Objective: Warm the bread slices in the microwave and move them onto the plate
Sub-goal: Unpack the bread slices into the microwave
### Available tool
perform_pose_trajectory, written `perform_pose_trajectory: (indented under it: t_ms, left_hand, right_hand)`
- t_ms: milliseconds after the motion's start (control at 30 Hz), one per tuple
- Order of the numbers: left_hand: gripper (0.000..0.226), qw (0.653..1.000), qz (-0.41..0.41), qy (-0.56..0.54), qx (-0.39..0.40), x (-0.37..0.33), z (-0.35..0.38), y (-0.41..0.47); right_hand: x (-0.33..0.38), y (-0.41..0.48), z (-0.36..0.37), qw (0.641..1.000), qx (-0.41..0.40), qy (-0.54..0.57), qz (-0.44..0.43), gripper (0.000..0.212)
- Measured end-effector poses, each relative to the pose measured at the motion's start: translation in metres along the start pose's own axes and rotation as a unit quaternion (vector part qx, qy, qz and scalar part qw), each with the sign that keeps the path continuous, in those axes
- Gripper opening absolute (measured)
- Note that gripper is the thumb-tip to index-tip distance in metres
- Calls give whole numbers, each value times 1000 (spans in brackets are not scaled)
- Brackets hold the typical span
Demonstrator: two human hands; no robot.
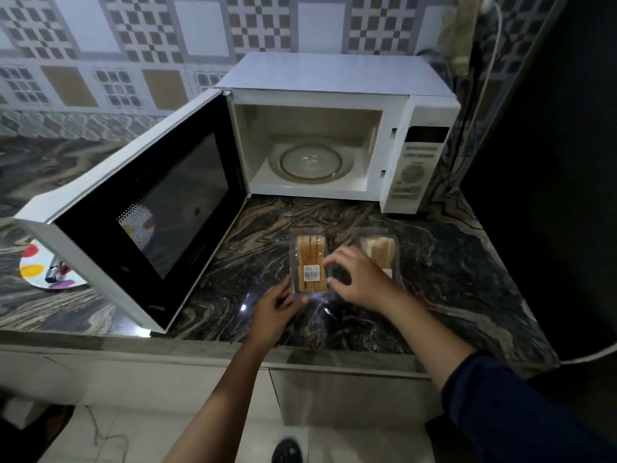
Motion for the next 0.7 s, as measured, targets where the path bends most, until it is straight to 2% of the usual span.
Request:
perform_pose_trajectory:
  t_ms: [67,133,233,433,633,700]
  left_hand:
    - [63,1000,-7,-8,2,1,1,-1]
    - [62,1000,-2,-10,5,0,2,-2]
    - [61,1000,4,-18,4,-1,2,-2]
    - [63,1000,10,-3,-14,1,2,-2]
    - [60,999,-20,7,-40,-1,5,-3]
    - [59,998,-38,1,-55,-3,7,-4]
  right_hand:
    - [2,-6,27,993,113,-19,7,28]
    - [0,-12,42,984,173,-33,30,33]
    - [-2,-11,46,983,173,-17,52,31]
    - [-5,-6,44,981,169,30,87,10]
    - [-5,0,50,968,193,33,156,15]
    - [-2,5,49,965,213,12,156,17]
Point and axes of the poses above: each hand's wrist, its own y-axis towards the middle knuckle, its own z-axis out of the palm, x = y × z, the point moved 7 cm from there along y, towards the middle knuckle, and after that the axes turned 10 degrees about -x, right-handed, at the moved point
